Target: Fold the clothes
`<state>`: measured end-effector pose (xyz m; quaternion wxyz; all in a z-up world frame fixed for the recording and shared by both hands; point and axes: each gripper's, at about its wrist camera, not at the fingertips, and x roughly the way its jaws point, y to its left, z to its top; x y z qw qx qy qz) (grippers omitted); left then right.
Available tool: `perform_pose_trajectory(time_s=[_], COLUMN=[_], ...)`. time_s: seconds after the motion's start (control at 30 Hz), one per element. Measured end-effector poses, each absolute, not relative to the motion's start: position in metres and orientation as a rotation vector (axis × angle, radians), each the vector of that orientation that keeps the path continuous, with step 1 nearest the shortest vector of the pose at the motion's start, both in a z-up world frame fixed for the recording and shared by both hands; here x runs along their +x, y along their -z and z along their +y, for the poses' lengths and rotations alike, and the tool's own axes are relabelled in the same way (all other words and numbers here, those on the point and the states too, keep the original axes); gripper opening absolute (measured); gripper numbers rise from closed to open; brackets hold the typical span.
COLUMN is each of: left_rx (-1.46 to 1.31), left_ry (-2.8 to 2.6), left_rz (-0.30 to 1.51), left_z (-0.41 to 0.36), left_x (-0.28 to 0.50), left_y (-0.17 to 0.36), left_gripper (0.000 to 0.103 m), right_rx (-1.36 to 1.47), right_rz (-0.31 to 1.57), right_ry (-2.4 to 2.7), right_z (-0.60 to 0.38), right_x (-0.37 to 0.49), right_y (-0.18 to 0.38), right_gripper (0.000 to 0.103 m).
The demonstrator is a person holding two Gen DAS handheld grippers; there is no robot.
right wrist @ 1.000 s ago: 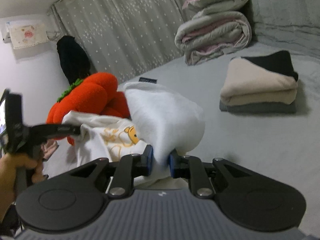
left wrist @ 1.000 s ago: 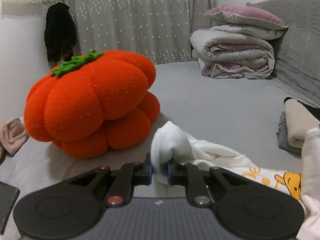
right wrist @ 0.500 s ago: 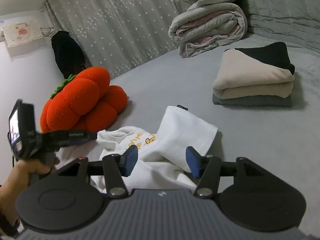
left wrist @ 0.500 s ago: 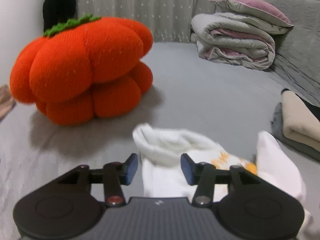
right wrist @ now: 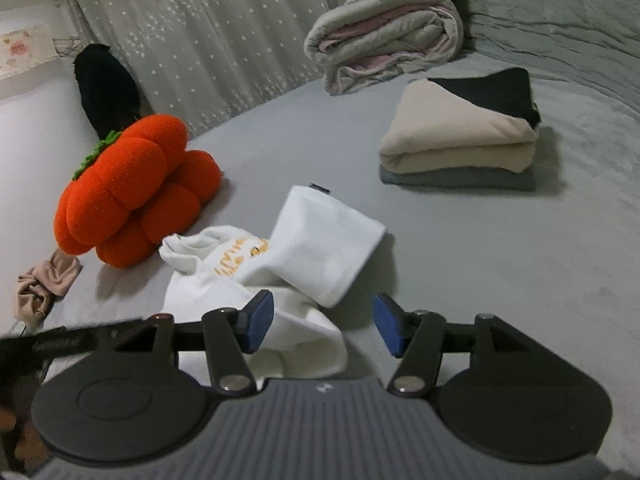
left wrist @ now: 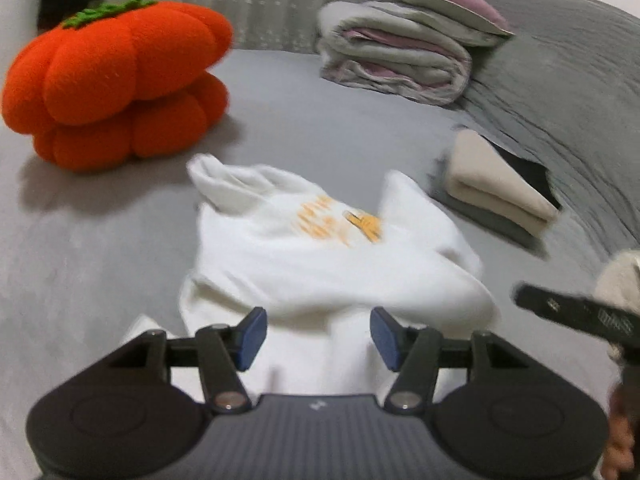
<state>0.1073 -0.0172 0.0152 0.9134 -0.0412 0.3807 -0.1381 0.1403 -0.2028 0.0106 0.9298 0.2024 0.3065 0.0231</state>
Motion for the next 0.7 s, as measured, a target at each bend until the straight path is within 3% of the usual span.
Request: perform_pose_trajectory(time_s=[0.23,0.47,0.7], left_rx=[-0.034,0.125,0.149], left_ry=[0.442,0.458,0.430], left_rz=[0.680,0.692,0.681], left_z=[-0.048,-0.073,-0.078], left_x=[0.067,0.077,0.082], left_y=[0.010,0.041,0.059], left_gripper=[0.058,0.056,0.038], right_rx=[0.462,0.453,0.441], right_rz=[0.687,0.729,0.739], right_ry=[-0.043,-0.044,-0.064], right_z=[-0.212,-0.214,-0.214], right_x=[0.126,0.119,0.124], right_y=[-0.003,0.005,0.019], right_gripper=[0.060,0.060,0.060])
